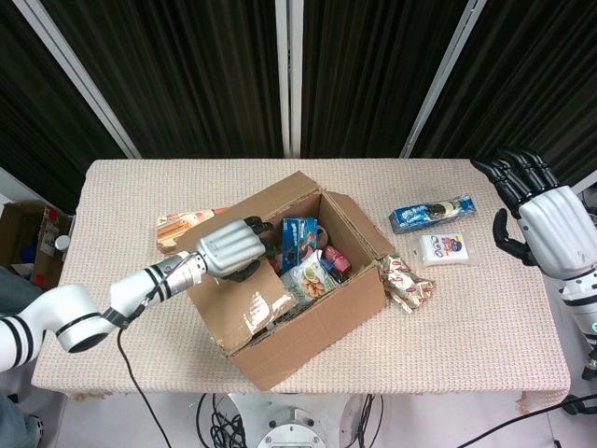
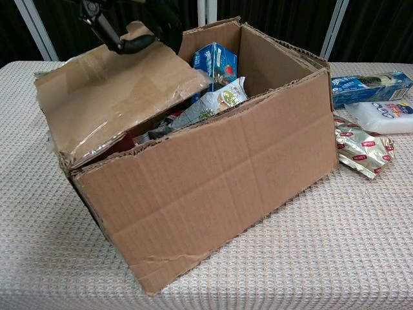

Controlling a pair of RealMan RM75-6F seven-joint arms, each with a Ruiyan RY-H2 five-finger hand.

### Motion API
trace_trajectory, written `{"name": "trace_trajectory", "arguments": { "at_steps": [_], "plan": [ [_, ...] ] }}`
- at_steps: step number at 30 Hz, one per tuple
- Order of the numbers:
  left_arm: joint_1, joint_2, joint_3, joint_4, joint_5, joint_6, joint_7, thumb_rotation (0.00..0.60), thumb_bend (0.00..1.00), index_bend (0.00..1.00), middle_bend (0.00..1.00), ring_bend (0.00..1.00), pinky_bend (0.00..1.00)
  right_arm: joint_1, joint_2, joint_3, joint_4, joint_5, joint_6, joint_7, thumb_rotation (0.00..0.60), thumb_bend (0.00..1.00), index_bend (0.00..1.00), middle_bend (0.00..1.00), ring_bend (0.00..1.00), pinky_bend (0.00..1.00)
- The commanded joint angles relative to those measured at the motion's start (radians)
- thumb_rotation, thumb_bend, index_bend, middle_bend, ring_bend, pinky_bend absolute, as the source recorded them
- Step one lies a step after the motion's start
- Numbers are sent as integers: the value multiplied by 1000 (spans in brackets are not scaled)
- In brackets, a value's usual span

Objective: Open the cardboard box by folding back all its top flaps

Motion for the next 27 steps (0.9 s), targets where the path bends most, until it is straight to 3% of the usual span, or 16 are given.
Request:
{"name": "trace_trajectory", "arguments": {
  "at_steps": [1, 18, 27],
  "plan": [
    [6, 53, -13, -38, -4, 15, -26, 486, 642, 331, 453, 143, 200, -1, 1, 5, -4, -2, 3, -1, 600, 769, 0, 119, 0, 0],
    [100, 316, -26, -220, -17, 79, -83, 487, 635, 279, 500, 174, 215, -7, 11, 20, -59, -20, 11, -45, 600, 772, 0, 120, 0, 0],
    [195, 404, -21, -267, 36, 188, -141, 486, 636, 265, 500, 174, 216, -1, 13, 28, -91, -14, -5, -84, 600, 773, 0, 121, 0, 0]
  ]
}}
